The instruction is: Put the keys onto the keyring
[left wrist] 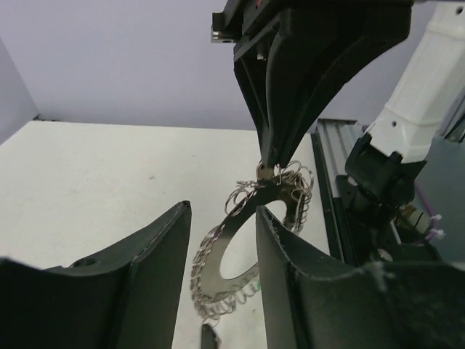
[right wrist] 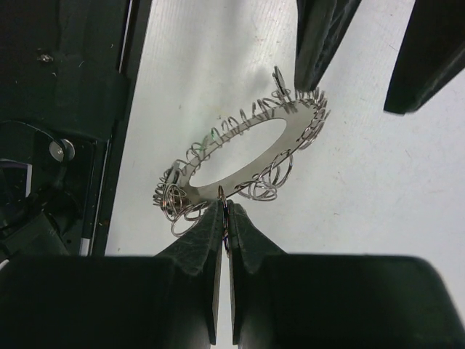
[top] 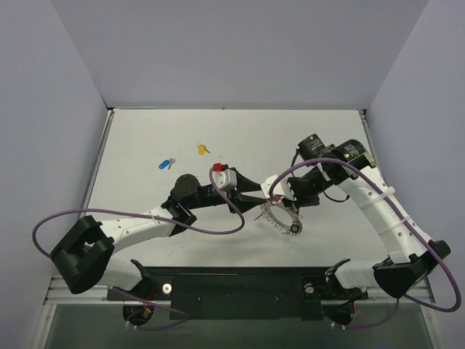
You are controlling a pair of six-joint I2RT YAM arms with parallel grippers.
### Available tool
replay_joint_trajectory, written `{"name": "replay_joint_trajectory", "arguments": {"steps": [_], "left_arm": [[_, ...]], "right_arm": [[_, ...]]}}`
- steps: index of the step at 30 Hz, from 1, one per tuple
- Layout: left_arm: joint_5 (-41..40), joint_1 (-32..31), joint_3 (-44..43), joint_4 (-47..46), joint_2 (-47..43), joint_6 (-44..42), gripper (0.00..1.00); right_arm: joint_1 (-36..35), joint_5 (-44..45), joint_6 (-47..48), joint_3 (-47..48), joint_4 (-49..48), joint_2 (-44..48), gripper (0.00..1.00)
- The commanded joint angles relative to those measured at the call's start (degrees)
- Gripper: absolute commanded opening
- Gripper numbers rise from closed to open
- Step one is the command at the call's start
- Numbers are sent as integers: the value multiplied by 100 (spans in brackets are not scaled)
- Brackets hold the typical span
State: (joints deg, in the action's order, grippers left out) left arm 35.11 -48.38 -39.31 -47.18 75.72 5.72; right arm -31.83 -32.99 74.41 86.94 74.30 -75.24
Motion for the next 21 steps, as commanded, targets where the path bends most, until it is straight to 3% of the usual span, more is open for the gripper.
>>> {"name": "replay_joint_trajectory", "arguments": {"steps": [1,21], "left_arm": [[268,30,29,-2451,617,1334,45],[-566,-778,2,-1294,751,624,38]], "right_arm": [[-60,30,-163,280,524,-87,0],[-121,-278,-946,429,146,-395,0]]}}
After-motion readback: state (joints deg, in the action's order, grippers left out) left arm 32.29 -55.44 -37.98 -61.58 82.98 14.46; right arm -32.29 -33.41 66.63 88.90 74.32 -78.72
